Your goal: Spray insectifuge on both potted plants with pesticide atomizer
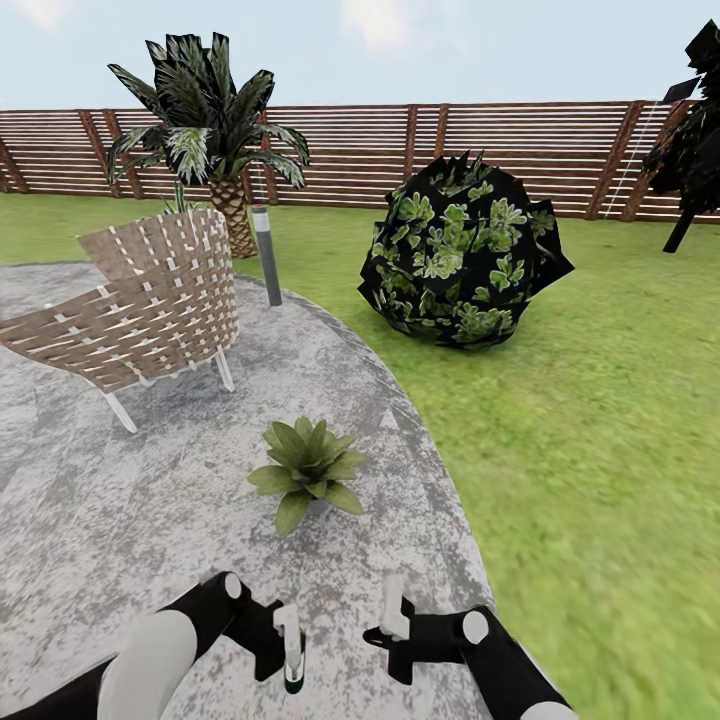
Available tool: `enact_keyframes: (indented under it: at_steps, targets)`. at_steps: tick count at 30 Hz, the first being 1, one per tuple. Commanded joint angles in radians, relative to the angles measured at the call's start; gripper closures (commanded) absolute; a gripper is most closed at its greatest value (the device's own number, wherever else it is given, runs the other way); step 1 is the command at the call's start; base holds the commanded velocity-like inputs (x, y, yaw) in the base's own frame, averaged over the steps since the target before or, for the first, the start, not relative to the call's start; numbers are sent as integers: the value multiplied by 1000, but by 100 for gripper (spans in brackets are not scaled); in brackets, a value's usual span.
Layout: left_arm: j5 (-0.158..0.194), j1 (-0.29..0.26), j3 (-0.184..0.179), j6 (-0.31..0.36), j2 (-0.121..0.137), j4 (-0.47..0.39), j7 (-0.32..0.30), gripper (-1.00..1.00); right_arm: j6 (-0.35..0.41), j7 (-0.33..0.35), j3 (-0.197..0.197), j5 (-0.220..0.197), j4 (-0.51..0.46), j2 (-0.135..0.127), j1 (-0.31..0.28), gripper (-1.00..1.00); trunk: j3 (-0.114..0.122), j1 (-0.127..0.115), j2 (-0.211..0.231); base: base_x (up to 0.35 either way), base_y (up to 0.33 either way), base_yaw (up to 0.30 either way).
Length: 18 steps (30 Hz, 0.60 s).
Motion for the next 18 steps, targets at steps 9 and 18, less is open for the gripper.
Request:
enact_keyframes:
  at_steps: [9, 18]
  targets:
    - [-11, 0, 4, -74, -43, 16, -7, 100, -4, 2, -8, 10, 2, 7, -9, 100, -1, 0, 0, 0, 0, 0]
    - [-7, 8, 5, -77, -81, 20, -3, 100, -4, 1, -9, 9, 2, 6, -9, 100, -1, 0, 0, 0, 0, 0]
